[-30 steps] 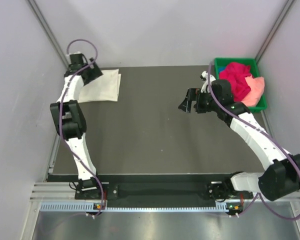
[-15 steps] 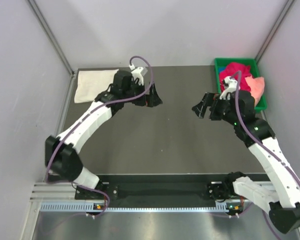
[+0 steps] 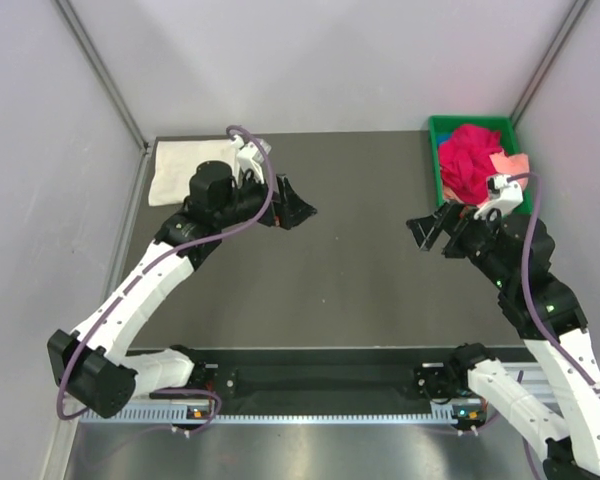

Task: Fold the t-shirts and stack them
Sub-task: Reset both grippers

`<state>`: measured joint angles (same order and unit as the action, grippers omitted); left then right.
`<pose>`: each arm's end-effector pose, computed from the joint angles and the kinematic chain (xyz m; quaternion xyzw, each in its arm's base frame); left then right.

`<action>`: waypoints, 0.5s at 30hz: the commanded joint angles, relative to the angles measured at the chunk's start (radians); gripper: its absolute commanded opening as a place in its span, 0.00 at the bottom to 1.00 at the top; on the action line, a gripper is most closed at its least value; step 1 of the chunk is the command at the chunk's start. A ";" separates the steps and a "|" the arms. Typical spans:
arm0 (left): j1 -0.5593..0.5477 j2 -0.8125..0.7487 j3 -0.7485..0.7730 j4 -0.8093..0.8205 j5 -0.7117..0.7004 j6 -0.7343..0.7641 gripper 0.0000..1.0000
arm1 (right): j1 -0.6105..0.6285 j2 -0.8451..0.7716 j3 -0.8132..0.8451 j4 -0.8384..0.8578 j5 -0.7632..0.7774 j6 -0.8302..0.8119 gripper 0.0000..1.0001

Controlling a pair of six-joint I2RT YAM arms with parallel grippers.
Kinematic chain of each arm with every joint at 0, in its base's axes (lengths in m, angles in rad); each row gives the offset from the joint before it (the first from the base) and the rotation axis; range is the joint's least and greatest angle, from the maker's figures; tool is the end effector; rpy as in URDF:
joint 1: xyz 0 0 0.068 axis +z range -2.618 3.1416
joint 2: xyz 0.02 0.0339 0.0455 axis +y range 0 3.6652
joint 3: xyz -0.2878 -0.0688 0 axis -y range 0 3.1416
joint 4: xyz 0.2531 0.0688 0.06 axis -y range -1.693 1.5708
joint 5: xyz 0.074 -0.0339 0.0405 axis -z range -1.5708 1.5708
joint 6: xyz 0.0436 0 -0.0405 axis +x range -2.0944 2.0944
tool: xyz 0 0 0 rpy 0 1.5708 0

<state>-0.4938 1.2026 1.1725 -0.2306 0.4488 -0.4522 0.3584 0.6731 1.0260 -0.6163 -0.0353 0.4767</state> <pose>0.2382 -0.1497 0.4052 0.1516 0.7702 -0.4277 0.4483 0.1168 0.0454 0.4061 0.0362 0.7930 0.2594 0.5501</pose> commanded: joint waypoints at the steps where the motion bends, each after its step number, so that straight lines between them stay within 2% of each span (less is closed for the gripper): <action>1: -0.005 -0.037 -0.028 0.062 0.011 -0.023 0.99 | 0.010 -0.012 0.006 0.007 0.031 0.013 1.00; 15: -0.005 -0.090 -0.040 0.068 0.011 -0.043 0.99 | 0.010 -0.040 0.006 -0.010 0.052 0.020 1.00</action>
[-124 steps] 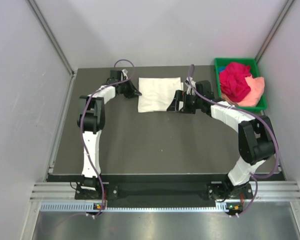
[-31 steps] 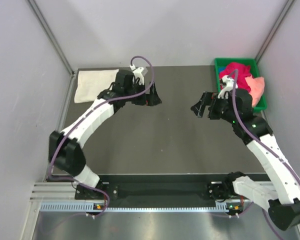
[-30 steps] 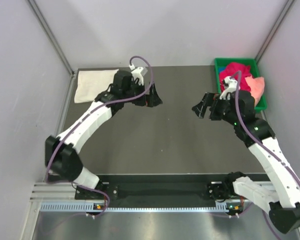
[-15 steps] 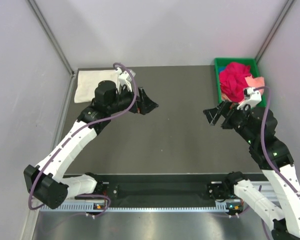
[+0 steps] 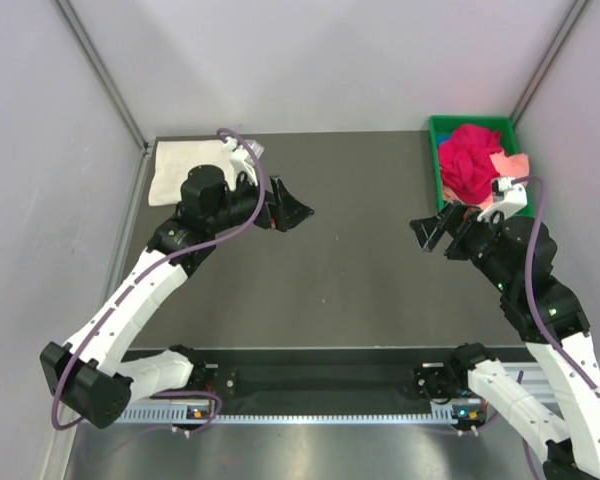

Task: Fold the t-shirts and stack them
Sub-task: Reset both grippers

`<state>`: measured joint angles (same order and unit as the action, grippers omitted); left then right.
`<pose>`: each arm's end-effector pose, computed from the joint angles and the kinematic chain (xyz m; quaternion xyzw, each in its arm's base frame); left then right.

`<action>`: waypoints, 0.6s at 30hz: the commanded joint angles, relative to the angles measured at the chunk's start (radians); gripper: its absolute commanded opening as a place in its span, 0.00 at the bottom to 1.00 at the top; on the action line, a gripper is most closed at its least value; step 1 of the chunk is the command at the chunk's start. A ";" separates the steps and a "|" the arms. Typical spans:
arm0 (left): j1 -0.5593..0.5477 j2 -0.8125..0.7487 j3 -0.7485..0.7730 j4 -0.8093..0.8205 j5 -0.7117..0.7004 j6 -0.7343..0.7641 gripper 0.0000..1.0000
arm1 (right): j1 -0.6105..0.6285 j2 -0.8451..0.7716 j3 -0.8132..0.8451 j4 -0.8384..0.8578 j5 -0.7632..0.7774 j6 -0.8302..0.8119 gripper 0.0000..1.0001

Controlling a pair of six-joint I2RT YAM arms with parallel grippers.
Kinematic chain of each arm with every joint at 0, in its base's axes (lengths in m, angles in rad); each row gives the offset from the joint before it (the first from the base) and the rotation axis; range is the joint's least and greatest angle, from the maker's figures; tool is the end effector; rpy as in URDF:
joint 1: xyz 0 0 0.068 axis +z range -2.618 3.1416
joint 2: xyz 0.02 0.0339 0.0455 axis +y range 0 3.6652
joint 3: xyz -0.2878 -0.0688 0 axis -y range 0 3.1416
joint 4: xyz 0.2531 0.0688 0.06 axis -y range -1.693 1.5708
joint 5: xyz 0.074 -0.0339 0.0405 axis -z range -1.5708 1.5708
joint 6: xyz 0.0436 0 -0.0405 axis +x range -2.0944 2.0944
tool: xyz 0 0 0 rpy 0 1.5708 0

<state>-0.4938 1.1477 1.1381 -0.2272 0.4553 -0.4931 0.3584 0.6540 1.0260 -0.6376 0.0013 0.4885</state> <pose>0.2247 -0.1427 0.4069 0.1399 0.7654 -0.4416 0.4468 0.1115 0.0417 0.4056 0.0520 0.7928 0.2491 0.5538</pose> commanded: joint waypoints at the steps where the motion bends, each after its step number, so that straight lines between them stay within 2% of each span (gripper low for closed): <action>1: -0.003 -0.036 -0.006 0.063 0.002 -0.002 0.99 | 0.010 -0.022 0.003 0.012 0.016 0.007 1.00; 18: -0.003 -0.049 -0.008 0.091 0.010 -0.036 0.99 | 0.010 -0.037 -0.009 0.006 0.012 -0.002 1.00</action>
<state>-0.4938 1.1316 1.1366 -0.2089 0.4553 -0.5224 0.3584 0.6300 1.0222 -0.6369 0.0036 0.4908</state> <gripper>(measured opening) 0.990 0.996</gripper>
